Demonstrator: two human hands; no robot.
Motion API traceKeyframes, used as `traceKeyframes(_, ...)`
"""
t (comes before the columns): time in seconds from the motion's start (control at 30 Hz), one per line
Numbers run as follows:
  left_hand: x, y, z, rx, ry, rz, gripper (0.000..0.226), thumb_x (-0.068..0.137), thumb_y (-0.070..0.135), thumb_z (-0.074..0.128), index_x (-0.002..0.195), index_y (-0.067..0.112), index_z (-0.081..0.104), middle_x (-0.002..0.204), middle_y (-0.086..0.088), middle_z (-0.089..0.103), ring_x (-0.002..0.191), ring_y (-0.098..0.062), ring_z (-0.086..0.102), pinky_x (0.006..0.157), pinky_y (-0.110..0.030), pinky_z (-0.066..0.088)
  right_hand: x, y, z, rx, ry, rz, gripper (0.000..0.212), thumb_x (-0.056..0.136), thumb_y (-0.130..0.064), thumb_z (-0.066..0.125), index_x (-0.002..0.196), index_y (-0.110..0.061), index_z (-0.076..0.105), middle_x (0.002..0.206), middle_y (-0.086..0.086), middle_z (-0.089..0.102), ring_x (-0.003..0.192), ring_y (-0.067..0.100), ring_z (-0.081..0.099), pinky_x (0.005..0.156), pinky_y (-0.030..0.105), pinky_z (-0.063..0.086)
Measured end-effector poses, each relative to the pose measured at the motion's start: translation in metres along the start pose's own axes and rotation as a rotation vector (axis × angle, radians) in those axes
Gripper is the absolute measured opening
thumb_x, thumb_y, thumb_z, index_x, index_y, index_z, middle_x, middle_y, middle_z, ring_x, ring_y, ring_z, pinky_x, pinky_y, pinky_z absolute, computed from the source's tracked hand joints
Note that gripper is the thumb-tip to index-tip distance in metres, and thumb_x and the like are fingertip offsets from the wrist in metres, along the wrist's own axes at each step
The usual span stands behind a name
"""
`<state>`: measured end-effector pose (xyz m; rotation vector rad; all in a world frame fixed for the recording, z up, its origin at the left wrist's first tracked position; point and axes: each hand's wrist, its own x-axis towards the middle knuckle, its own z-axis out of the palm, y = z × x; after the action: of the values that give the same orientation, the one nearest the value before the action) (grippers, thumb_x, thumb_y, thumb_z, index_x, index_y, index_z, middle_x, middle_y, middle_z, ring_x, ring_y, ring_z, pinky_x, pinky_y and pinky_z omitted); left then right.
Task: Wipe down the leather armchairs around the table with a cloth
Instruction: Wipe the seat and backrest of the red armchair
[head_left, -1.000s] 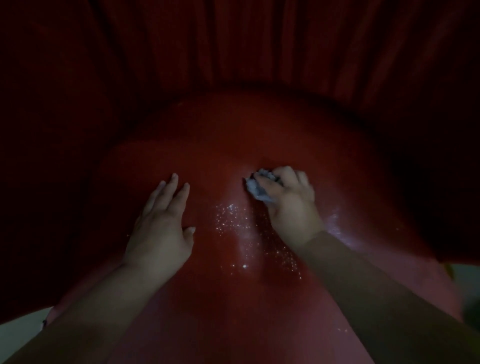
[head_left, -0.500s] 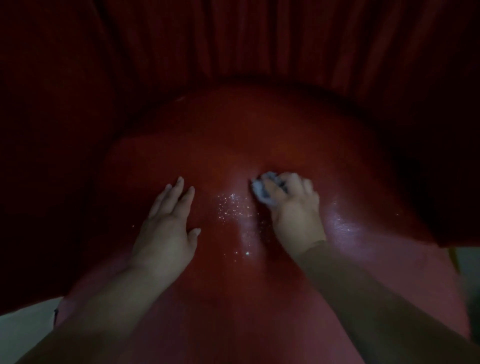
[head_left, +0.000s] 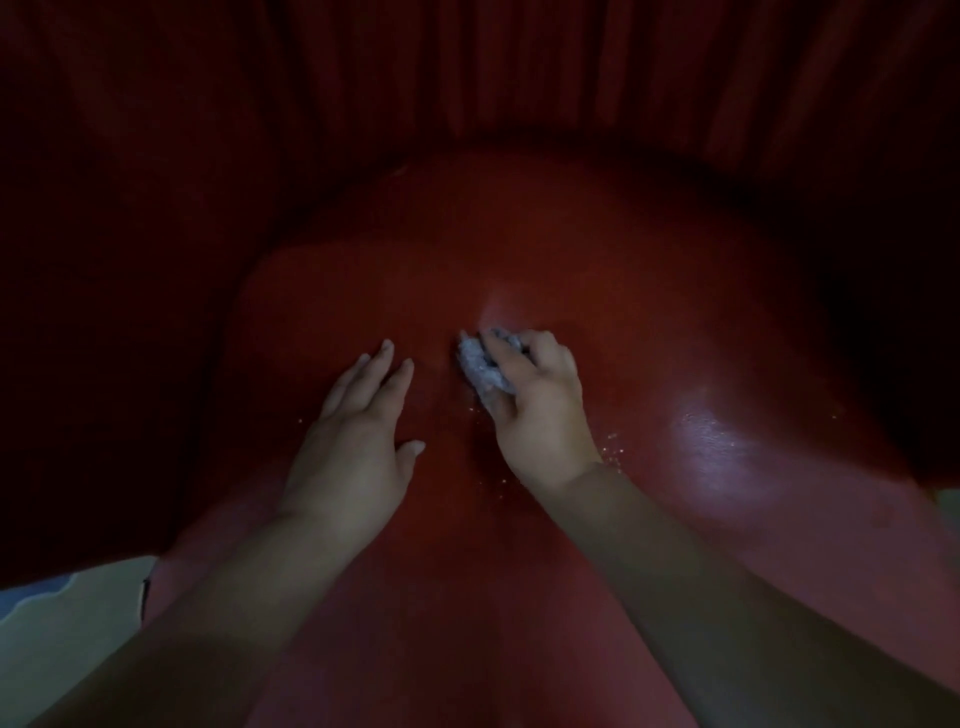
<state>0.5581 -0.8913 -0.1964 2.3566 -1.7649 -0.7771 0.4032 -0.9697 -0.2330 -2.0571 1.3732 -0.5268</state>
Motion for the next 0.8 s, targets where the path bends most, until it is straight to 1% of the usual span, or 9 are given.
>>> traceKeyframes(0.13,0.000,-0.001,0.002,0.029,-0.004,-0.003,0.079,0.084,0.022,0.070,0.150,0.018,0.028,0.160,0.004,0.012,0.146,-0.016,0.010,0.111,-0.017,0.004,-0.017,-0.016,0.004,-0.057,-0.134,-0.249,0.033,0.091,-0.031,0.051,0.119,-0.024,0.066,0.110,-0.002,0.056,0.102,0.021,0.048,0.081,0.035,0.039)
traceKeyframes(0.23,-0.003,0.001,0.002,0.047,-0.011,-0.018,0.078,0.085,0.025,0.067,0.151,0.020,0.025,0.160,0.005,0.009,0.146,-0.015,0.009,0.115,-0.025,0.013,-0.026,-0.003,-0.002,-0.147,-0.138,-0.313,0.035,0.089,-0.029,0.046,0.118,-0.026,0.067,0.110,0.000,0.057,0.098,0.023,0.049,0.075,0.033,0.037)
traceKeyframes(0.37,-0.008,0.003,0.002,0.024,-0.037,-0.052,0.075,0.090,0.028,0.060,0.152,0.024,0.019,0.160,0.010,0.002,0.147,-0.012,0.002,0.117,-0.032,0.016,-0.020,0.043,-0.027,-0.299,0.056,-0.182,0.031,0.080,-0.019,0.065,0.109,-0.028,0.071,0.102,0.006,0.058,0.087,0.026,0.047,0.069,0.033,0.042)
traceKeyframes(0.43,-0.010,0.004,0.003,0.014,-0.037,-0.057,0.073,0.091,0.027,0.059,0.152,0.024,0.019,0.160,0.010,0.001,0.147,-0.012,0.001,0.119,-0.032,0.014,-0.019,0.059,-0.041,-0.381,0.092,-0.099,0.043,0.072,-0.008,0.074,0.111,-0.027,0.071,0.102,0.006,0.057,0.089,0.024,0.041,0.072,0.030,0.035)
traceKeyframes(0.47,-0.010,0.004,0.003,0.008,-0.029,-0.059,0.072,0.091,0.027,0.059,0.152,0.023,0.020,0.160,0.010,0.002,0.147,-0.012,0.001,0.119,-0.031,0.013,-0.019,0.062,-0.046,-0.399,0.101,-0.067,0.047,0.071,-0.005,0.075,0.112,-0.025,0.070,0.103,0.007,0.056,0.090,0.024,0.040,0.073,0.031,0.033)
traceKeyframes(0.53,-0.013,0.005,0.005,-0.011,-0.012,-0.072,0.072,0.090,0.025,0.060,0.152,0.022,0.022,0.160,0.009,0.005,0.147,-0.013,0.002,0.119,-0.032,0.014,-0.020,0.056,-0.045,-0.373,0.152,0.041,0.045,0.071,-0.005,0.076,0.113,-0.021,0.069,0.104,0.009,0.055,0.090,0.028,0.043,0.073,0.034,0.036)
traceKeyframes(0.63,-0.017,0.007,0.009,-0.020,0.007,-0.083,0.071,0.089,0.023,0.062,0.151,0.021,0.026,0.160,0.008,0.009,0.146,-0.015,0.006,0.118,-0.037,0.020,-0.026,0.030,-0.018,-0.254,0.191,0.187,0.044,0.074,-0.009,0.072,0.117,-0.016,0.068,0.105,0.013,0.056,0.085,0.036,0.049,0.073,0.040,0.046)
traceKeyframes(0.73,-0.021,0.007,0.012,-0.017,0.014,-0.078,0.071,0.088,0.021,0.062,0.150,0.020,0.028,0.160,0.007,0.011,0.146,-0.016,0.008,0.118,-0.039,0.021,-0.041,0.004,0.006,-0.091,0.169,0.202,0.043,0.081,-0.015,0.057,0.123,-0.013,0.064,0.107,0.012,0.056,0.089,0.031,0.050,0.077,0.041,0.049)
traceKeyframes(0.8,-0.021,0.005,0.014,-0.010,0.024,-0.073,0.071,0.088,0.019,0.062,0.150,0.019,0.028,0.160,0.006,0.012,0.146,-0.017,0.009,0.119,-0.036,0.019,-0.045,-0.003,0.010,-0.032,0.176,0.195,0.043,0.084,-0.021,0.048,0.125,-0.015,0.063,0.108,0.011,0.055,0.090,0.028,0.050,0.079,0.040,0.048)
